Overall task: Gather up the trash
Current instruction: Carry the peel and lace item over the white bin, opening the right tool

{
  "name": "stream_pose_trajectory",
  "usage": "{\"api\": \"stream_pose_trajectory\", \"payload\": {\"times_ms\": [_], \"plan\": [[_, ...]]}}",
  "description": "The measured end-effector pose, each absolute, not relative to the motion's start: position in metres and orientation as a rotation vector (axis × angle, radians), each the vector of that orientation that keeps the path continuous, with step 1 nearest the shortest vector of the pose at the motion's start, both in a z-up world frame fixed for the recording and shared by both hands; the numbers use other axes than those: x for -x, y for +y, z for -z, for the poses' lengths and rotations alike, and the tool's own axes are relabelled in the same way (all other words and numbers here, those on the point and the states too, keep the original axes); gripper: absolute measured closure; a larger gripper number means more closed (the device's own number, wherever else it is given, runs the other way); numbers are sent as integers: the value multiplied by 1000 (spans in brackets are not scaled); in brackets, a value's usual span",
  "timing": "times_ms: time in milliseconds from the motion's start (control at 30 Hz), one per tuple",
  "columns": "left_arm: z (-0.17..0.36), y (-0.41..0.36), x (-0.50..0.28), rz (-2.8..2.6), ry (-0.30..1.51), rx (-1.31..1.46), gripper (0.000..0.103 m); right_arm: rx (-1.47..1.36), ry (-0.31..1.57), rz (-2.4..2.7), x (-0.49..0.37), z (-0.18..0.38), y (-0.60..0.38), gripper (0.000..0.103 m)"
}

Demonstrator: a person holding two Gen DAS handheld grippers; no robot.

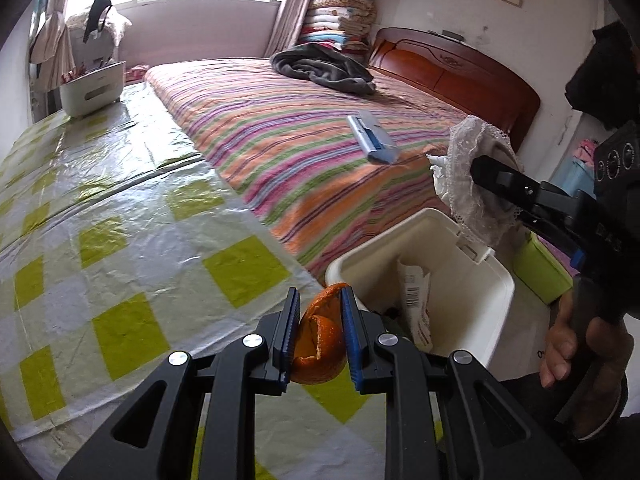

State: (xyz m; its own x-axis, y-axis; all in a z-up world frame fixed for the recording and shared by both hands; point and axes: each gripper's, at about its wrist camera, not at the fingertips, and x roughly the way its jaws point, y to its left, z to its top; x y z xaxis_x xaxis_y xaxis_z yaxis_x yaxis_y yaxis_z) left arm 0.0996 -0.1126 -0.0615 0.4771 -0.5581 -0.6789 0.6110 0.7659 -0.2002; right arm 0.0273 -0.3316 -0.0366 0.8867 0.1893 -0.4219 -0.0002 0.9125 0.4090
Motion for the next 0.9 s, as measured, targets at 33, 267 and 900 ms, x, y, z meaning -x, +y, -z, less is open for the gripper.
{"api": "stream_pose_trajectory", "payload": {"times_ms": [33, 267, 900], "plan": [[61, -114, -98, 720, 799, -75, 82, -415, 472, -92, -26, 37, -334, 54], [61, -128, -90, 748, 799, -93, 82, -433, 496, -60, -23, 47, -343, 52], [63, -152, -80, 798, 803, -116, 82, -564, 385, 40, 2, 39, -376, 28]]}}
